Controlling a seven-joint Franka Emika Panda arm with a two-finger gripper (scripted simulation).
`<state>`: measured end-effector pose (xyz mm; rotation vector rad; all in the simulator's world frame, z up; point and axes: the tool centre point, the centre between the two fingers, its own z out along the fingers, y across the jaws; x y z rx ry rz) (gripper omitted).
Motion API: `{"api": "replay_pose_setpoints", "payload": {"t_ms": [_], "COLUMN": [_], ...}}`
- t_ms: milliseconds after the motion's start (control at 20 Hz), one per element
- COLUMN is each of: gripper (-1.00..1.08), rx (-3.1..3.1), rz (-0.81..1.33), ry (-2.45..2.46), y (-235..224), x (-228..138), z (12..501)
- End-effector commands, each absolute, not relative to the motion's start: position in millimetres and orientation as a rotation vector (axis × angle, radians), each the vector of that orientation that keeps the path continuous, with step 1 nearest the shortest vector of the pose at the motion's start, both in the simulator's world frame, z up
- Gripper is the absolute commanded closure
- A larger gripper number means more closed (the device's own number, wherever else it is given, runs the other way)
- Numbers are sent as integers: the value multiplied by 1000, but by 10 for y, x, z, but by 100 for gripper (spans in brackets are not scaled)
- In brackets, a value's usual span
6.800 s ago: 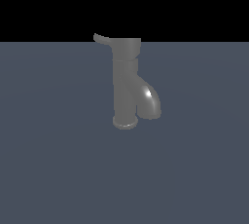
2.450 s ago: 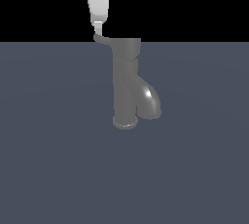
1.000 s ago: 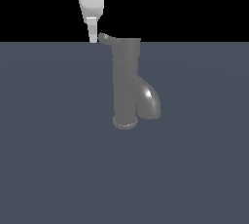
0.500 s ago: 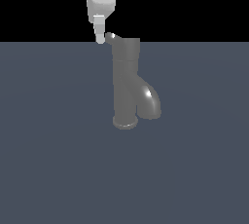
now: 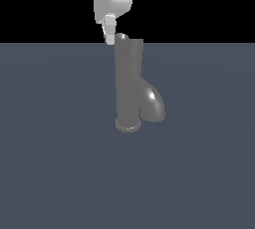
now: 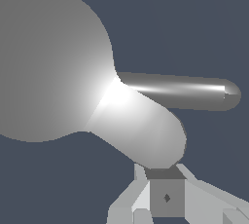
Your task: Turn on the faucet by rotating a designated handle.
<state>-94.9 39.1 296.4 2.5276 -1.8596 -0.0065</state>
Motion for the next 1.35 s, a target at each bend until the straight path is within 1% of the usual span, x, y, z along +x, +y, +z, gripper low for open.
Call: {"api": "replay_pose_setpoints", "payload": {"t_ms": [0, 200, 250, 300, 1300], "gripper": [108, 108, 108, 108, 108], "rx": [2471, 2461, 2461, 2520, 2460], "rz": [0, 0, 0, -11, 0], "ry": [-1940, -1953, -1953, -1864, -1953], "y": [-71, -349, -349, 54, -826], "x": [-922, -938, -938, -965, -462], "z": [2965, 2967, 2967, 2963, 2967]}}
